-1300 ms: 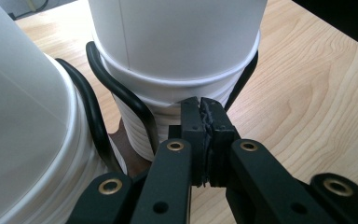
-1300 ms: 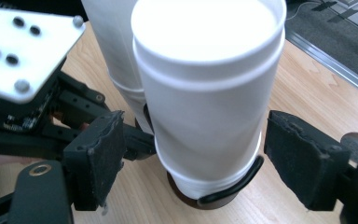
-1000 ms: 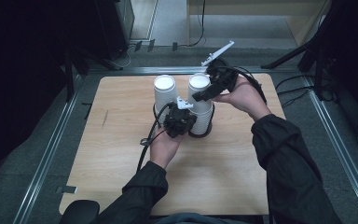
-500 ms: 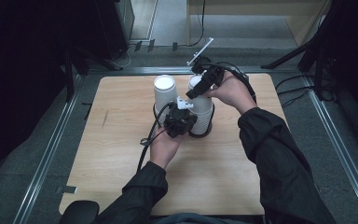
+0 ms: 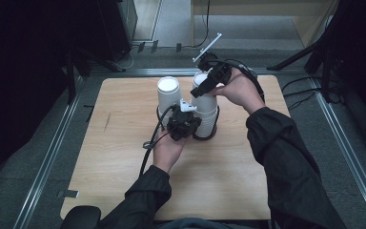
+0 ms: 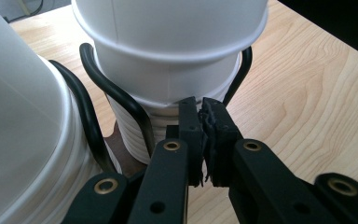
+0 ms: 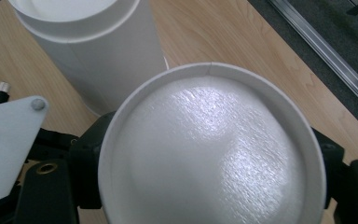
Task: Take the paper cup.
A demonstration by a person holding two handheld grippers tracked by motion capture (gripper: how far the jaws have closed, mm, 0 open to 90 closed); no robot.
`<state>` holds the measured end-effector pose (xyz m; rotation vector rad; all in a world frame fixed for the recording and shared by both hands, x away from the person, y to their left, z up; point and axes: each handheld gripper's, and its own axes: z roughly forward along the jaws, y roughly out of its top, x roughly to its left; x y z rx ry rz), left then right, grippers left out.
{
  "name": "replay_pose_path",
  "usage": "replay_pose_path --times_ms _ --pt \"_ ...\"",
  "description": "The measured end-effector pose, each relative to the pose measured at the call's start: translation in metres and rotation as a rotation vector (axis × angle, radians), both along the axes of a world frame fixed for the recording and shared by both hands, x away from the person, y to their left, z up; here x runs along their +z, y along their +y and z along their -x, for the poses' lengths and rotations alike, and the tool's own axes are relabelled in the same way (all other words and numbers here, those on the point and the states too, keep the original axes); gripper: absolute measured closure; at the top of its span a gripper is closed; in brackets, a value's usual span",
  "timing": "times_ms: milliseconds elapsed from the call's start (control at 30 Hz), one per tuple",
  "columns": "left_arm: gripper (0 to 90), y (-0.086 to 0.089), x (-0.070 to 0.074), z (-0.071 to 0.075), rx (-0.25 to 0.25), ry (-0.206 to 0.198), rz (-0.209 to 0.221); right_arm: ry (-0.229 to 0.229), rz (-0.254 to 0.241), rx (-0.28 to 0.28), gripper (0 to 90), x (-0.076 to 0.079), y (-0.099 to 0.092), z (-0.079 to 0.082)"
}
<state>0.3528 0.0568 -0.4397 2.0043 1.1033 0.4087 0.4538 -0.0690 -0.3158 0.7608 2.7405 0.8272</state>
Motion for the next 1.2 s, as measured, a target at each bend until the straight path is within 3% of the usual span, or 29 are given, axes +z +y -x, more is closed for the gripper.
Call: replay_pose_path --times_ms 133,267,700,833,933,1200 --pt "84.7 0.002 -0.001 0.001 -0.016 -0.008 0.001 -0.007 -0.007 0.013 23.7 0.008 -0.002 0.004" --pt "84.5 0.004 -0.002 0.001 -0.017 -0.006 0.015 0.000 -0.044 0.000 23.7 0.019 -0.007 0.006" --pt "80.9 0.006 -0.003 0.000 -0.040 -0.015 0.017 -0.029 -0.073 0.006 23.7 0.069 -0.014 0.016" --pt "78.2 0.007 -0.004 -0.001 -0.053 -0.004 0.030 -0.050 -0.077 0.016 23.7 0.083 -0.017 0.023" --pt "76.8 0.008 -0.005 0.000 -0.068 0.013 0.027 -0.036 -0.092 0.030 23.7 0.093 -0.020 0.031" --pt "69.0 0.016 -0.002 0.004 -0.105 0.019 0.033 -0.035 -0.077 0.061 23.7 0.101 -0.038 0.054"
